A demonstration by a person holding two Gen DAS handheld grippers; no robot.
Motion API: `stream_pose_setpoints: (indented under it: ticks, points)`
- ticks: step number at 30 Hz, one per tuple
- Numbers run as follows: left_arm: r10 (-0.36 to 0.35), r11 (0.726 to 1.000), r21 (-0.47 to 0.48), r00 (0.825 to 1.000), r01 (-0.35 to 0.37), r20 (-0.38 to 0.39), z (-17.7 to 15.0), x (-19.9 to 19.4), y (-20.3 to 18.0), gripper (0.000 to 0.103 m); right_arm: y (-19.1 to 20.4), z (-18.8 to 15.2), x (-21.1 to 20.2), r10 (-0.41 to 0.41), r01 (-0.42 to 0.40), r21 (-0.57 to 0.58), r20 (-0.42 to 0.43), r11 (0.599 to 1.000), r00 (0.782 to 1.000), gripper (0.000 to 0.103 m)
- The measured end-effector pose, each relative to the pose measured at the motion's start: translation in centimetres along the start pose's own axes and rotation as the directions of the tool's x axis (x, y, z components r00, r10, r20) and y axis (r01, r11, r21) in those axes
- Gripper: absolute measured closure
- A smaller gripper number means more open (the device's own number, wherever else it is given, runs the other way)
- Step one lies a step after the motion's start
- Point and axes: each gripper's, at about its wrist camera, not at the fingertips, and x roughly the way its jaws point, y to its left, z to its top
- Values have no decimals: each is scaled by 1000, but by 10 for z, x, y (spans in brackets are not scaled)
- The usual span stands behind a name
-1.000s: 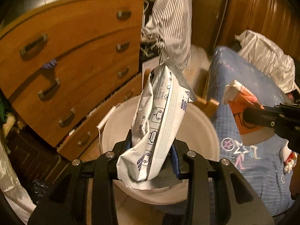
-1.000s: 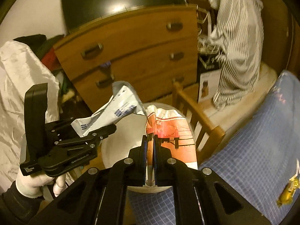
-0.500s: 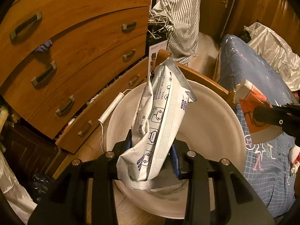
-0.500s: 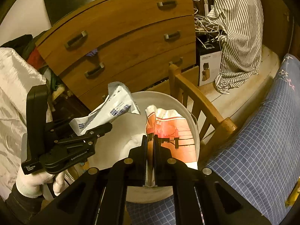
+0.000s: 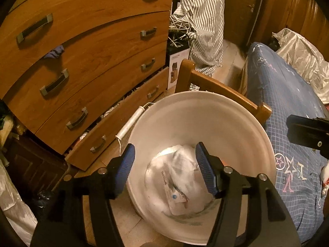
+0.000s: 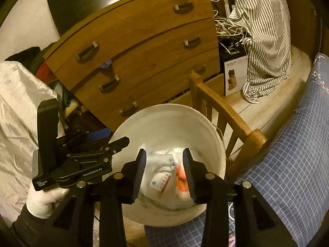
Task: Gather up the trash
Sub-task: 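Open both tools to drop the trash into the bucket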
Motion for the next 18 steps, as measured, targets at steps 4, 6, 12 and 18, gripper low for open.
stream_pose_setpoints:
  ticks: [4, 6, 12, 18]
  points:
    - [5, 1000, 5, 1000, -5, 12, -2, -4, -3, 44, -1, -4, -12, 9, -9, 3, 26, 1000, 1000, 65]
    - [2, 1000, 9, 1000, -2, 25, -4, -10, -7, 44, -1, -9, -21, 13, -13, 2, 42, 1000, 999, 65]
    - [-87, 995, 63, 991, 81, 100, -23, -47, -45, 44, -8, -61, -79, -11, 11, -1, 154, 1000, 988, 65]
    - [-223, 962, 184, 971, 204, 89, -58, -61, -122, 44, -57, -183, -165, -122, 104, 80, 271, 991, 955, 63]
